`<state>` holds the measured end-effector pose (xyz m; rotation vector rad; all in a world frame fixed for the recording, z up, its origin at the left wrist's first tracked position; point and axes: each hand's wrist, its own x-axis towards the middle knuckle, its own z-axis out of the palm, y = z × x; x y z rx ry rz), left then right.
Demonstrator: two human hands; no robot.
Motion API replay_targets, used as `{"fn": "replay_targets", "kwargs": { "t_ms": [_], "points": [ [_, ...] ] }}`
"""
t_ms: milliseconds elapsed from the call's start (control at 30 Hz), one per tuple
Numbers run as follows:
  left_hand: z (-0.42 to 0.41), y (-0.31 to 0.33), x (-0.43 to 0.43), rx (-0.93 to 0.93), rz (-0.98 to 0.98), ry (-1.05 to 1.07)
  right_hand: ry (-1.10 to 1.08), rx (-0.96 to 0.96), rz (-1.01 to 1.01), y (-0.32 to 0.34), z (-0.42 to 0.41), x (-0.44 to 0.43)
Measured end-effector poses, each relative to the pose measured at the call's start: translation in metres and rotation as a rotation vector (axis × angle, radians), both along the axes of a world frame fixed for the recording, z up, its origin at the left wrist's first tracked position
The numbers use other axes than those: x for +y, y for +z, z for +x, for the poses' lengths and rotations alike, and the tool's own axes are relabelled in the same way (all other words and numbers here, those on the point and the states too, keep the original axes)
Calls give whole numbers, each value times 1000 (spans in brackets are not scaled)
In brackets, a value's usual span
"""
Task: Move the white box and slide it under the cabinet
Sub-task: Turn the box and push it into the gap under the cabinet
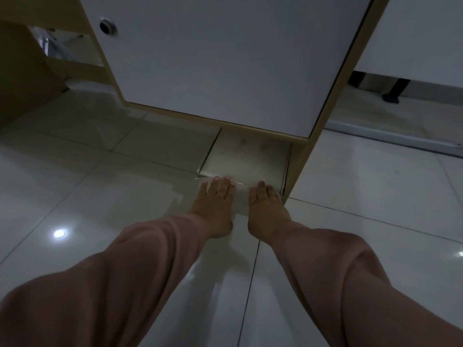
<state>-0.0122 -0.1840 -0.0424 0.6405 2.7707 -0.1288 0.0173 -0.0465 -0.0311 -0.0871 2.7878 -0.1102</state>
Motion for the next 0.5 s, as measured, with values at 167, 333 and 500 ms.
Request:
{"fn": "replay_targets", "kwargs": {
  "t_ms": [167, 333, 500],
  "points": [
    [-11, 0, 8, -15, 5, 24, -8, -23, -6, 1, -11, 6],
    [-19, 2, 15, -31, -20, 29, -26, -48, -8, 3, -20, 9],
    [-27, 4, 20, -50, -24, 36, -38, -57, 19, 2, -28, 11]
  ]
}}
